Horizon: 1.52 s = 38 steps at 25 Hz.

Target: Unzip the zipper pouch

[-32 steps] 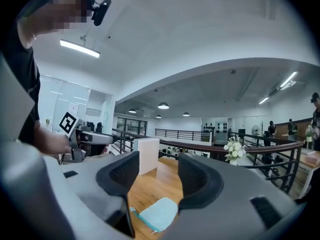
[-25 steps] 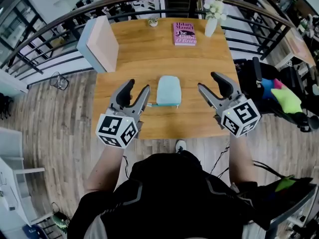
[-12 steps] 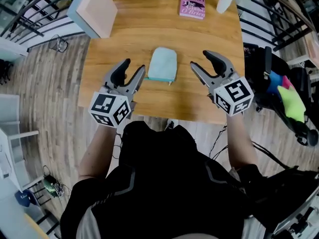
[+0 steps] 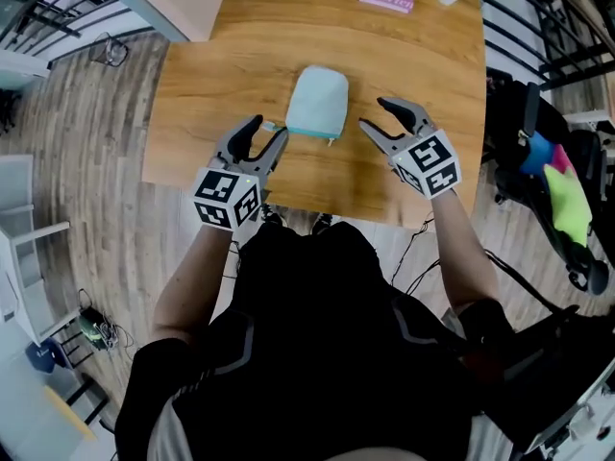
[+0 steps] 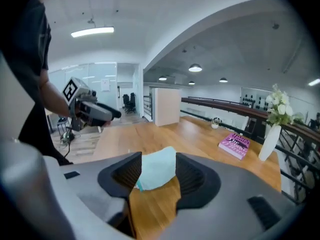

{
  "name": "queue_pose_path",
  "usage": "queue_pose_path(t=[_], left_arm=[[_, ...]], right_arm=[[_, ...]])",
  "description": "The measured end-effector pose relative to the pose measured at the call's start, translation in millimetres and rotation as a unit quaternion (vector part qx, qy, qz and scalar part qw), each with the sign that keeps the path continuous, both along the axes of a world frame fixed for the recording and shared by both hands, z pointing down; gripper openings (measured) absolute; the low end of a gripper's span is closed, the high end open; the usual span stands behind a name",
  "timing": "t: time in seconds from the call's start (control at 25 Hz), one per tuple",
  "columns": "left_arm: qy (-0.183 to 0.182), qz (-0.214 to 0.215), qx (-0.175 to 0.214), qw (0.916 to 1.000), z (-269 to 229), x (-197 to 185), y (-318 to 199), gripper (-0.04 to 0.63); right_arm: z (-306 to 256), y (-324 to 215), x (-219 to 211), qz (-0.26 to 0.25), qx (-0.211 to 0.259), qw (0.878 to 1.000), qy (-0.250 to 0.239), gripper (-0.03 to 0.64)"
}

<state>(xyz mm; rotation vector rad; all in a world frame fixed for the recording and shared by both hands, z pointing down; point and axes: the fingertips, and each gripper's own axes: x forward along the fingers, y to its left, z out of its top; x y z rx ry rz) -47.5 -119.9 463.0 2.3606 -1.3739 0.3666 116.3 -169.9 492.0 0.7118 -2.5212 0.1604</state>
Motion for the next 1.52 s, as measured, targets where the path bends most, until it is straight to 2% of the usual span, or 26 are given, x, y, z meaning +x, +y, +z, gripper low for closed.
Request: queue_pose_path(t=[0.12, 0.32, 0.44, 0.68, 0.8, 1.0, 1.08, 1.4, 1.52], left_arm=[[0.012, 0.006, -0.036, 0.9993, 27, 5, 1, 0.224], [-0.009, -0.001, -0.071, 0.9974, 66, 10, 6, 0.224], [-0.011, 0.008, -0.083, 0.9964, 80, 13, 10, 0.224], [-0.015, 0.006, -0.106, 0.9943, 97, 9, 17, 0.224], [-0.02, -0.001, -0.113, 0.9934, 104, 6, 20, 0.224], [-0.022, -0.006, -0.125, 0.9919, 114, 2, 22, 0.224], [-0.022, -0.004, -0.127, 0.9917, 115, 4, 23, 0.224], [-0.023, 0.01, -0.137, 0.9902, 123, 10, 32, 0.224], [-0.019, 0.029, -0.144, 0.989, 123, 15, 37, 0.189]], right_arm=[[36, 3, -4, -0.025, -0.018, 0.999, 0.042, 0.218], [81, 16, -14, -0.075, -0.043, 0.993, 0.083, 0.218], [99, 20, -24, -0.108, -0.04, 0.988, 0.105, 0.21], [134, 30, -40, -0.18, -0.036, 0.971, 0.155, 0.185], [147, 33, -48, -0.208, -0.045, 0.963, 0.162, 0.135], [170, 37, -53, -0.255, -0.04, 0.946, 0.196, 0.153], [175, 38, -52, -0.265, -0.038, 0.942, 0.204, 0.147], [181, 38, -54, -0.275, -0.041, 0.939, 0.205, 0.075], [180, 41, -55, -0.276, -0.048, 0.938, 0.203, 0.067]])
